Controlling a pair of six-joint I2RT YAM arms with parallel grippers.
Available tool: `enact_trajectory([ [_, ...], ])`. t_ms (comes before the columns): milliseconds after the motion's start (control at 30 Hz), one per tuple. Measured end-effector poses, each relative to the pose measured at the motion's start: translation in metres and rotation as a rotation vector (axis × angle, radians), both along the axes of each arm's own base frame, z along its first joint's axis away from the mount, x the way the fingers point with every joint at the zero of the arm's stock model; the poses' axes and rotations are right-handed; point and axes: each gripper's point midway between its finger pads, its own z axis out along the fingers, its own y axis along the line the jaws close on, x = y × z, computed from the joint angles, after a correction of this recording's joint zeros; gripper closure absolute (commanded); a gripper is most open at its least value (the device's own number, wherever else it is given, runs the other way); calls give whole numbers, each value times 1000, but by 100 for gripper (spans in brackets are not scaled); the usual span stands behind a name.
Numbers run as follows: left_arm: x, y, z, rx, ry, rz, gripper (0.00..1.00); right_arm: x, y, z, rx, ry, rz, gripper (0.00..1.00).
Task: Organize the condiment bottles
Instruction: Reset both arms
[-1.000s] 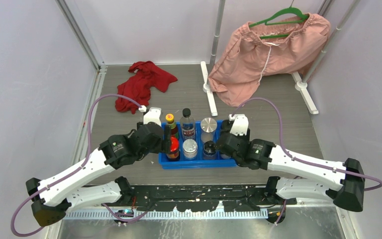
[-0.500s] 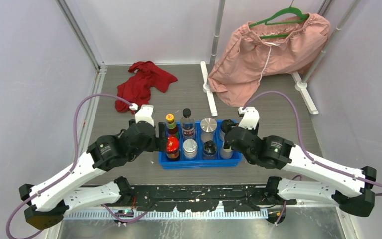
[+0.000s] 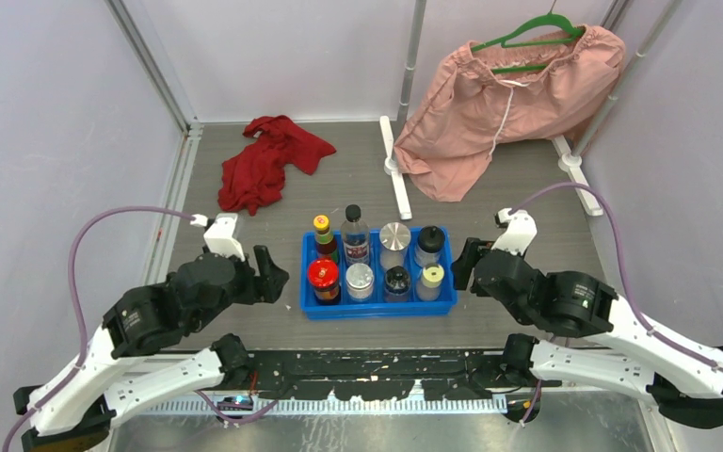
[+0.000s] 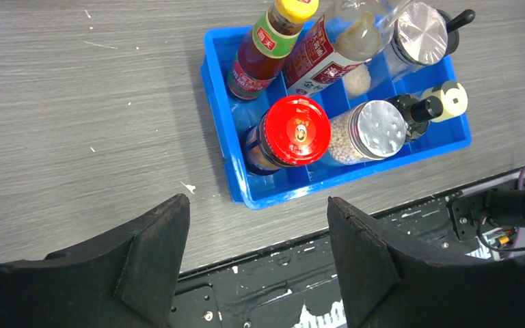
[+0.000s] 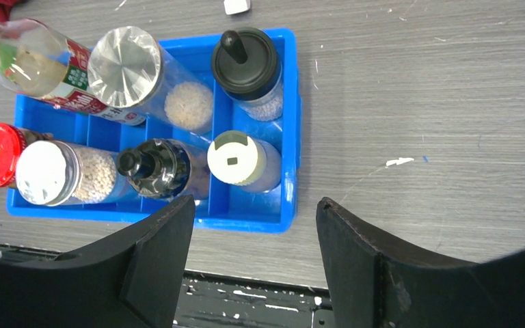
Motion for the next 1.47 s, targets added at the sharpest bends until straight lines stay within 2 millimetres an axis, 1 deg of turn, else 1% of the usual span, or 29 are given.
enact_trajectory([
  [167,-8,7,1,-46,-7,-6,24,-8,-10,2,21,9,9,25],
  [300,-15,12,6,-102,-31,-19,20,-15,-19,9,70,-9,24,10],
  [333,-16,13,6,-111,-35,-22,13,-17,-21,11,83,-15,27,4],
  [367,-17,13,6,-118,-35,-27,2,-18,-24,14,102,-26,31,1],
  [433,-18,11,3,-119,-30,-35,0,-20,-28,18,126,-39,35,0],
  [600,-19,6,0,-107,-10,-50,0,-23,-30,24,135,-51,53,0],
  [767,-18,4,10,-113,-12,-52,0,-20,-25,35,112,-51,66,0],
  [867,-18,5,16,-125,-21,-52,0,-18,-20,33,81,-39,74,0],
  [1000,-18,5,16,-124,-20,-52,0,-17,-17,31,60,-32,83,0],
  [1467,-18,5,15,-123,-18,-53,0,-17,-20,34,71,-48,79,0],
])
